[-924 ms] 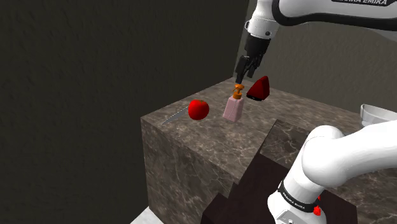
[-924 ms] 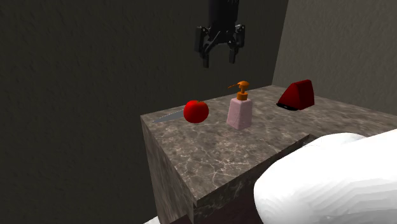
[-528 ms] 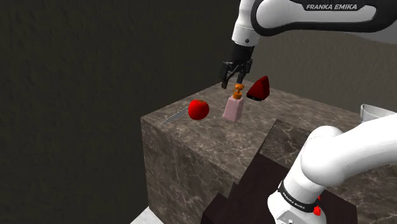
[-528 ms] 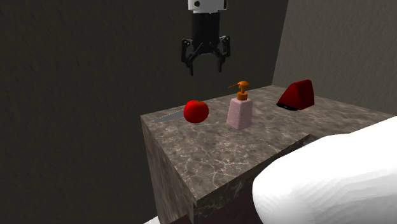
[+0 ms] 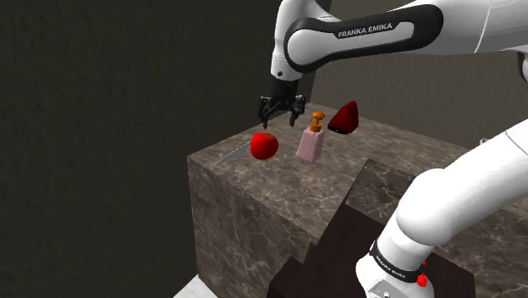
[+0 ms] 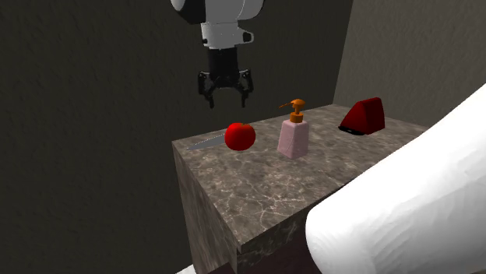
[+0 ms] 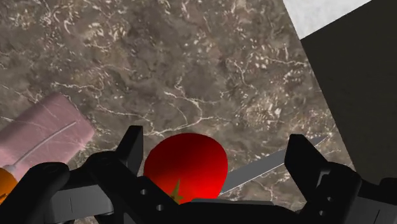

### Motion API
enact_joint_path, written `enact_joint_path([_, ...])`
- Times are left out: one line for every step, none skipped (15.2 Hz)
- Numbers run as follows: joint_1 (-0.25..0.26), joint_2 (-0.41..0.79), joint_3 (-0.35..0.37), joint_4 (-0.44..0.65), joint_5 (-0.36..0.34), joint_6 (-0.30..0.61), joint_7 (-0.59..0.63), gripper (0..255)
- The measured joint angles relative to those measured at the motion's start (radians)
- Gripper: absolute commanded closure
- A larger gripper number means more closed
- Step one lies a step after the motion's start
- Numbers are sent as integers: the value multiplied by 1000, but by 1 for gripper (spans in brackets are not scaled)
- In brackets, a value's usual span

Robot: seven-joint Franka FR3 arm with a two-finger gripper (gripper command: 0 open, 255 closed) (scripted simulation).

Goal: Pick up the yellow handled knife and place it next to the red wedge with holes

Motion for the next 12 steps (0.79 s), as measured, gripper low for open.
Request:
enact_joint_path([-9, 35, 16, 18, -1, 12, 55, 0])
enact_joint_path([-20, 73, 26, 35, -6, 27, 105, 0])
enact_joint_path([-29, 115, 41, 60, -11, 39, 161, 0])
enact_joint_path([-38, 165, 53, 93, -20, 49, 216, 0])
enact_joint_path([-48, 199, 57, 106, -27, 63, 264, 0])
enact_joint_path([-53, 233, 66, 127, -33, 70, 316, 0])
enact_joint_path([-59, 285, 75, 163, -46, 80, 373, 0])
enact_joint_path([-65, 326, 77, 185, -56, 91, 423, 0])
enact_joint_path([-68, 363, 80, 203, -65, 104, 474, 0])
enact_joint_path([-72, 409, 79, 238, -77, 109, 522, 0])
enact_joint_path([-75, 446, 77, 265, -85, 112, 568, 0])
enact_joint_path([-77, 484, 74, 290, -94, 119, 614, 0])
